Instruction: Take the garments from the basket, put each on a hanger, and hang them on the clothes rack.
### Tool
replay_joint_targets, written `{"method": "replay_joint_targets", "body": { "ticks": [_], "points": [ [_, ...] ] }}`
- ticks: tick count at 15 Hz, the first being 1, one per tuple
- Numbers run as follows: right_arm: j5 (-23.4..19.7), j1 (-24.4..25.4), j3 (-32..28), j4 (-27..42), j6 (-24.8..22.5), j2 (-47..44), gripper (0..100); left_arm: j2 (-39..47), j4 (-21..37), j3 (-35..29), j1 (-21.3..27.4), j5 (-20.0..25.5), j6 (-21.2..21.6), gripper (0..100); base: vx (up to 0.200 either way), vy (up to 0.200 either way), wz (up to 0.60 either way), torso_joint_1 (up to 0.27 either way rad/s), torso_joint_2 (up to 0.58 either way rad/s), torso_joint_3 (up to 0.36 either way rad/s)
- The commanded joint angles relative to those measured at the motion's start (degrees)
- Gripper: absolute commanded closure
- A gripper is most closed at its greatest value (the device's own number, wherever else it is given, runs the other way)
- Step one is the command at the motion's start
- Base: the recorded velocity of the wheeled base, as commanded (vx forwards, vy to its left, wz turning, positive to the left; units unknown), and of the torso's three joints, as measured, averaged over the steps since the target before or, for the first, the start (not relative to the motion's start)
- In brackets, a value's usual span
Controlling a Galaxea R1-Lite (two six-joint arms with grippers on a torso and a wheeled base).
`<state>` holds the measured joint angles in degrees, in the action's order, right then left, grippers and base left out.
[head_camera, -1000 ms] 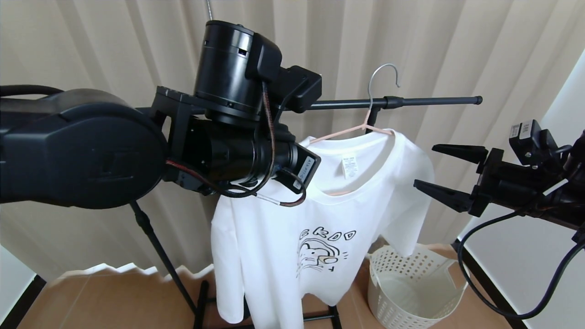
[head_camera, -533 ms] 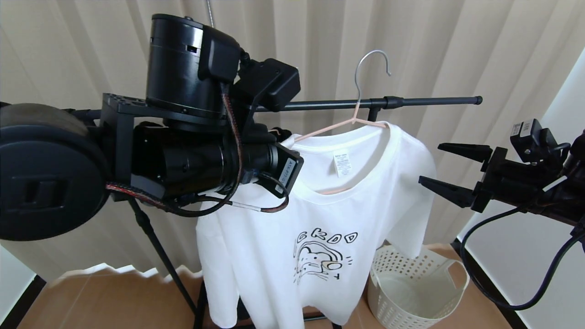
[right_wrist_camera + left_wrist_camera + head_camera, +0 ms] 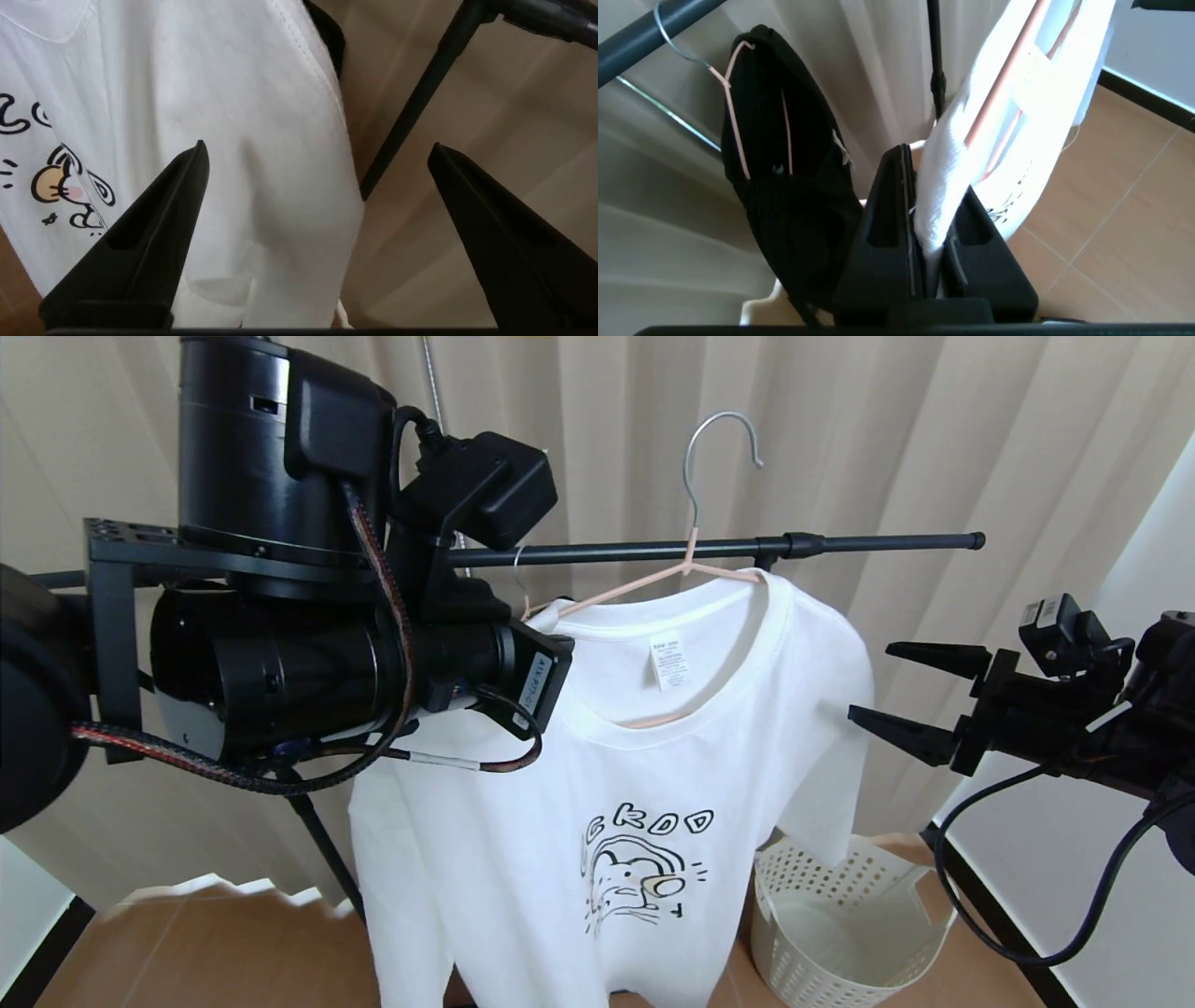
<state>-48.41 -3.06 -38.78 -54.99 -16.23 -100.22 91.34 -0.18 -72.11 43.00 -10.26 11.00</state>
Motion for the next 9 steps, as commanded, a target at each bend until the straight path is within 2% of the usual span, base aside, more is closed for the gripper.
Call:
{"method": "replay_joint_targets", "body": {
  "ticks": [1,3,6,9],
  "points": [
    [0.07,0.42,0.02,-0.03,-0.91,-1.56,0,-0.82,-0.43,0.56,-0.28,-0.02,-0.01,100,0.000,0.000,0.00,0.000,0.00,0.000],
    [0.16,1.13,-0.33,0.06,-3.02,-3.67,0,-1.26,-2.28,1.71,-0.28,-0.02,-0.01,100,0.000,0.000,0.00,0.000,0.00,0.000],
    [0.68,1.39,-1.30,0.15,-2.85,-4.72,0,-1.78,-2.63,2.32,-0.28,-0.02,-0.01,100,0.000,0.000,0.00,0.000,0.00,0.000],
    [4.38,2.27,-2.53,0.15,-1.44,-5.25,0,-2.66,-2.72,3.03,-0.28,-0.02,-0.01,100,0.000,0.000,0.00,0.000,0.00,0.000]
  ]
}}
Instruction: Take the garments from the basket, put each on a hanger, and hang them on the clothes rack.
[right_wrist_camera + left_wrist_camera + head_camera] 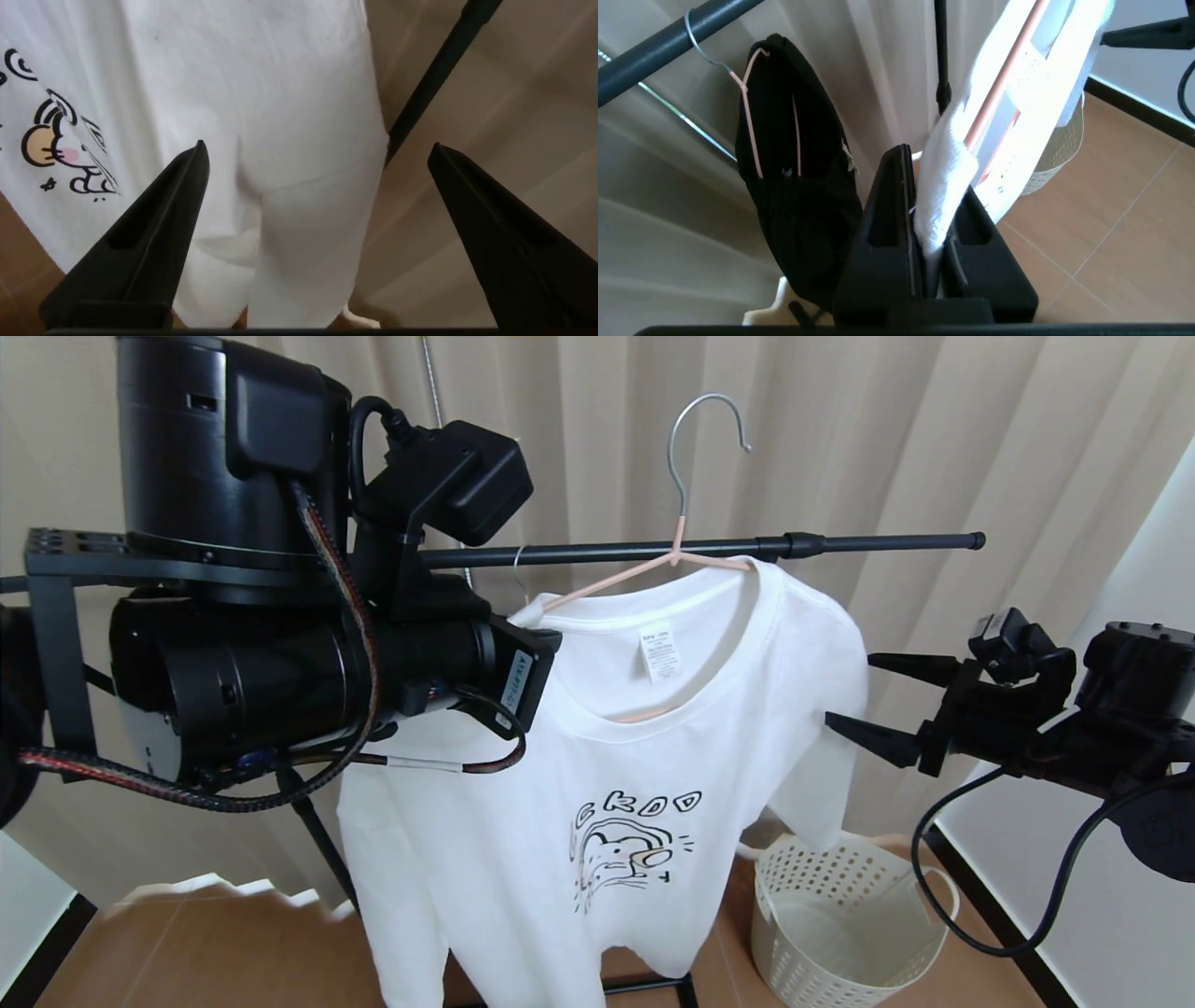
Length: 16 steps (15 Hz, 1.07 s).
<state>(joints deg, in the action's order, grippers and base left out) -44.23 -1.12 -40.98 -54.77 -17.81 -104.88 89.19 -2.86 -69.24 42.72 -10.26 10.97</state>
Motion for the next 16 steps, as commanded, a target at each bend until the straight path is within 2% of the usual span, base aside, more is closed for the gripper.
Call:
{"method": "replay_joint_targets", "body": {
  "ticks": [1,2,3,6,16],
  "points": [
    [0.19,0.33,-0.41,-0.07,0.41,-0.59,0,-0.77,0.05,0.25,0.00,-0.02,0.01,100,0.000,0.000,0.00,0.000,0.00,0.000],
    [0.19,0.33,-0.41,-0.07,0.41,-0.59,0,-0.77,0.05,0.25,0.00,-0.02,-0.07,100,0.000,0.000,0.00,0.000,0.00,0.000],
    [0.28,0.33,-0.50,0.02,0.50,-0.59,100,-0.94,0.05,0.34,0.00,-0.11,-0.07,100,0.000,0.000,0.00,0.000,0.00,0.000],
    [1.07,0.33,-1.03,0.10,0.50,-0.59,100,-1.30,0.14,0.42,0.00,-0.11,-0.07,100,0.000,0.000,0.00,0.000,0.00,0.000],
    [1.51,-3.98,-4.81,0.02,6.82,-0.42,100,-2.44,-0.04,2.71,-0.79,-0.02,-0.07,100,0.000,0.000,0.00,0.000,0.00,0.000]
  ]
}}
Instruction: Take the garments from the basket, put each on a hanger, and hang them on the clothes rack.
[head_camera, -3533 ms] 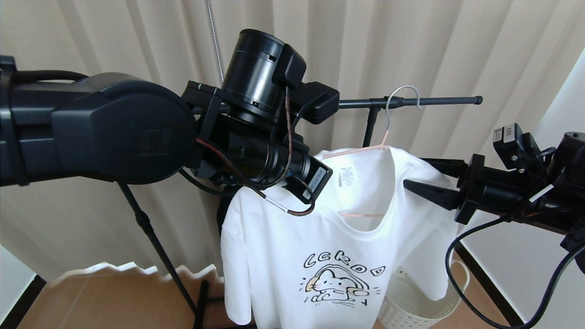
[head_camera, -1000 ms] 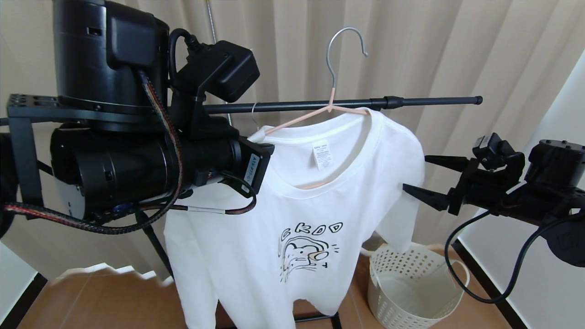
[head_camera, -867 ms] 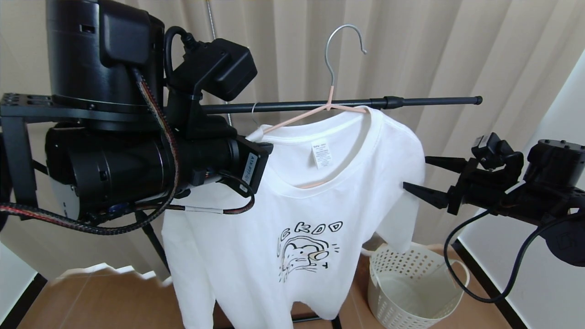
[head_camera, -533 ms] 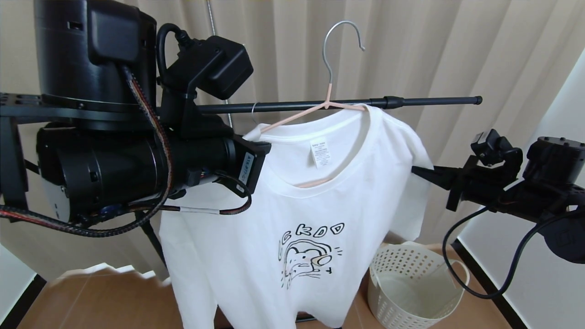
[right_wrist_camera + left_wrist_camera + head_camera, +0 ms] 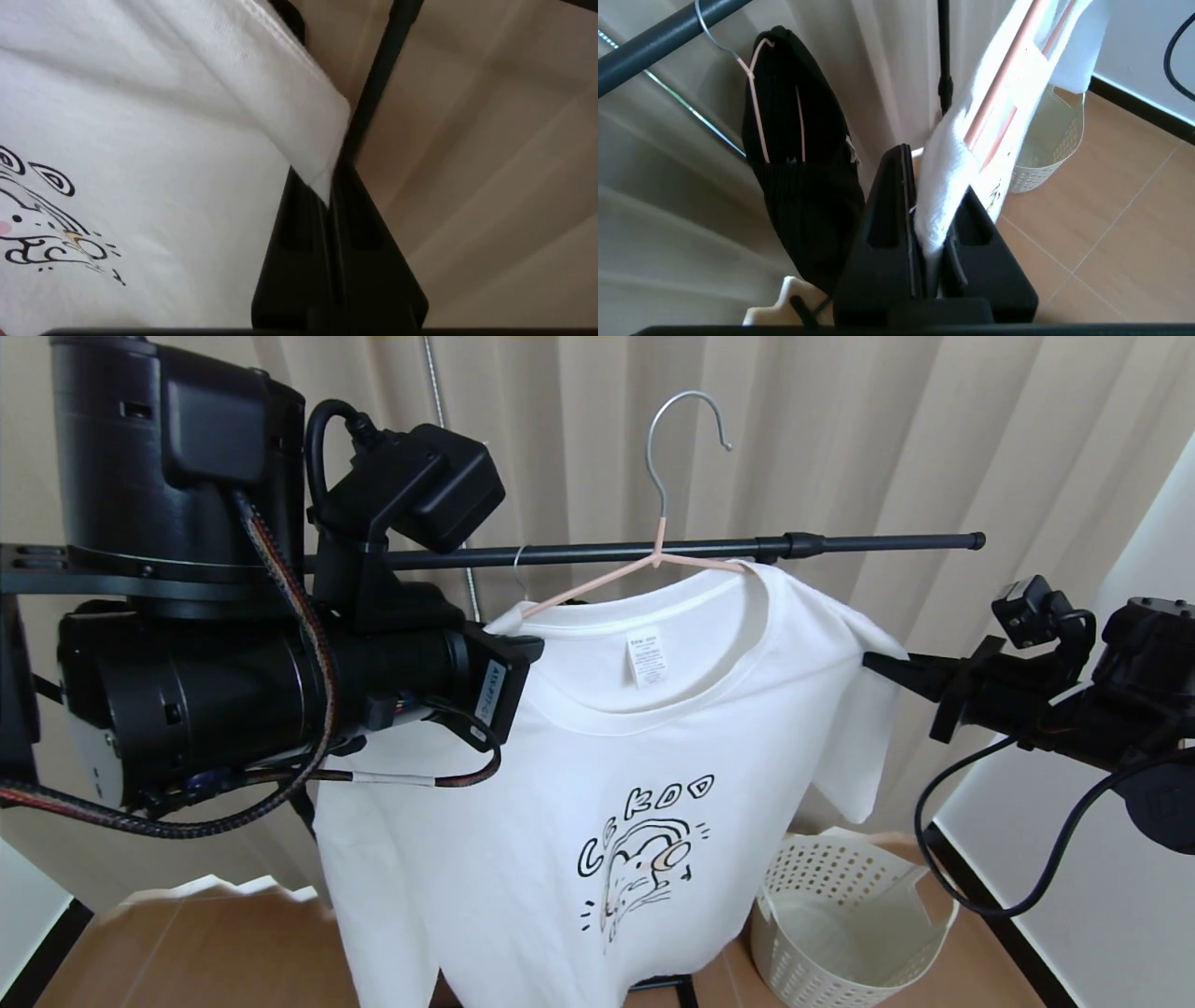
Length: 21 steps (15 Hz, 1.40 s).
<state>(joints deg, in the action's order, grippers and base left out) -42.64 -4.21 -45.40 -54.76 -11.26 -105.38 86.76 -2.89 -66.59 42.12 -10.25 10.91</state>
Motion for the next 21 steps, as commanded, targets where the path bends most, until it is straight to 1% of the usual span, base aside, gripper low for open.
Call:
{"method": "replay_joint_targets", "body": {
  "ticks": [1,5,11,12,17,19,21],
  "points": [
    [-0.07,-0.98,-0.83,0.09,0.54,0.08,100,-0.01,-0.01,0.05,-0.19,-0.03,-0.01,100,0.000,0.000,0.00,0.000,0.00,0.000],
    [-0.07,-1.42,-0.92,0.09,0.54,-0.09,100,-0.01,-0.01,-0.04,-1.07,0.06,-0.01,100,0.000,0.000,0.00,0.000,0.00,0.000],
    [-0.42,-0.72,1.72,-0.26,0.37,1.23,100,0.34,-0.36,-0.21,-1.07,0.06,-0.01,100,0.000,0.000,0.00,0.000,0.00,0.000],
    [-0.51,-0.72,1.72,-0.26,0.37,1.31,0,0.34,-0.98,-0.04,-1.07,-0.03,-0.01,100,0.000,0.000,0.00,0.000,0.00,0.000],
    [-0.69,-0.54,2.33,-0.26,0.19,2.81,0,0.25,-1.07,0.14,-1.60,-0.12,-0.28,100,0.000,0.000,0.00,0.000,0.00,0.000],
    [-0.51,0.69,2.86,-0.26,0.28,4.21,0,0.34,-1.07,0.67,-1.95,-0.21,-1.77,100,0.000,0.000,0.00,0.000,0.00,0.000],
    [-0.34,1.83,3.12,-0.17,0.28,5.27,0,0.34,-1.07,1.72,-2.74,-0.21,-2.12,100,0.000,0.000,0.00,0.000,0.00,0.000]
  ]
}}
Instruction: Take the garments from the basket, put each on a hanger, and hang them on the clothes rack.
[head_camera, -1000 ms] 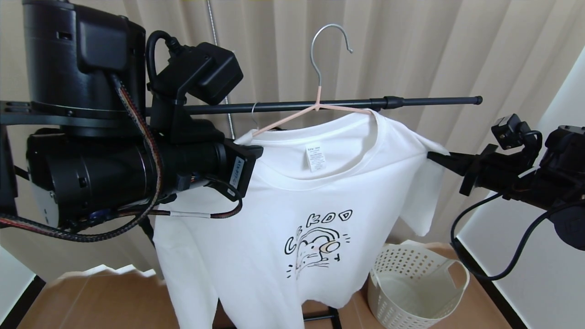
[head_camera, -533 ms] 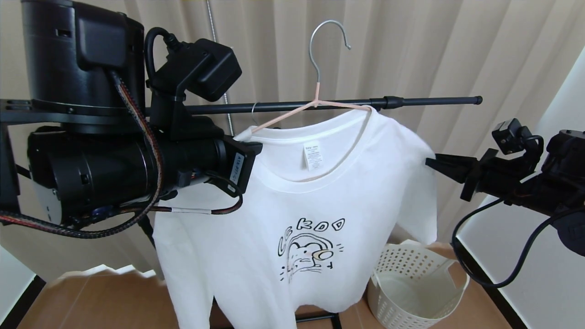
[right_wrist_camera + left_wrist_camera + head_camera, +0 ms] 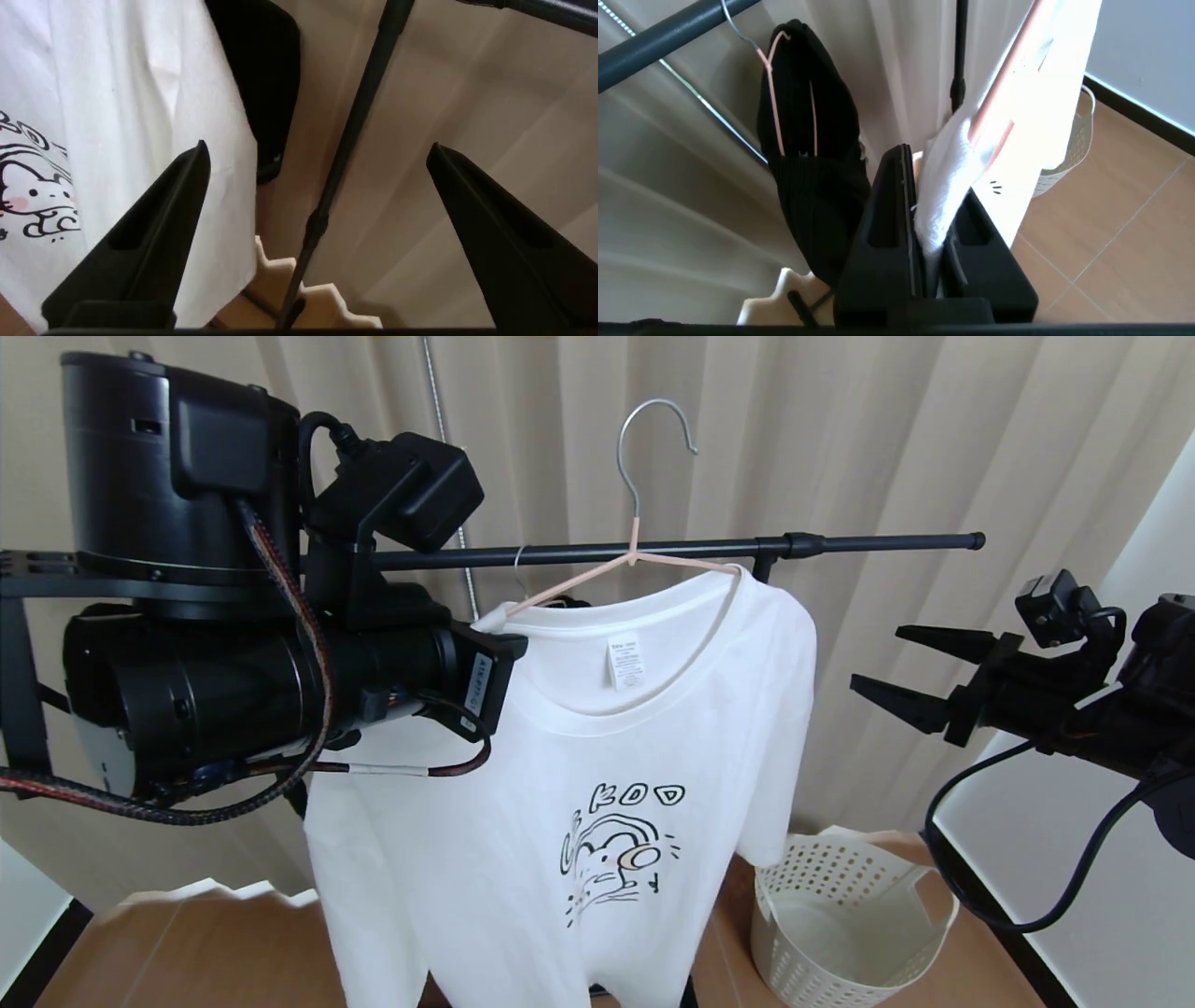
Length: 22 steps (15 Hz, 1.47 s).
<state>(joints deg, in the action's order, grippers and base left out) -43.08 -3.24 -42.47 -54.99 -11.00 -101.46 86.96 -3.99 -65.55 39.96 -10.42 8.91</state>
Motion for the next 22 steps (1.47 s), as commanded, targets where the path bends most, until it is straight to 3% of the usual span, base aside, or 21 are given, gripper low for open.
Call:
{"method": "replay_joint_targets", "body": {
  "ticks": [1,5,7,12,22],
  "points": [
    [0.10,1.05,0.28,0.06,0.01,1.53,0,0.14,-0.06,0.86,-0.67,-0.04,-0.12,100,0.000,0.000,0.00,0.000,0.00,0.000],
    [0.54,3.68,1.16,0.24,0.10,3.46,0,0.32,-0.14,2.88,-1.55,-0.04,-2.06,100,0.000,0.000,0.00,0.000,0.00,0.000],
    [3.44,5.44,1.60,0.15,0.10,3.99,0,0.41,-0.76,4.29,-2.43,-0.04,-3.02,100,0.000,0.000,0.00,0.000,0.00,0.000],
    [4.50,5.97,1.69,0.15,0.10,3.90,0,2.08,-4.98,7.63,-3.75,-0.12,-5.22,100,0.000,0.000,0.00,0.000,0.00,0.000],
    [4.59,5.97,1.60,0.15,0.10,3.82,0,12.19,-9.99,3.32,-3.84,-4.25,-8.38,100,0.000,0.000,0.00,0.000,0.00,0.000]
  ]
}}
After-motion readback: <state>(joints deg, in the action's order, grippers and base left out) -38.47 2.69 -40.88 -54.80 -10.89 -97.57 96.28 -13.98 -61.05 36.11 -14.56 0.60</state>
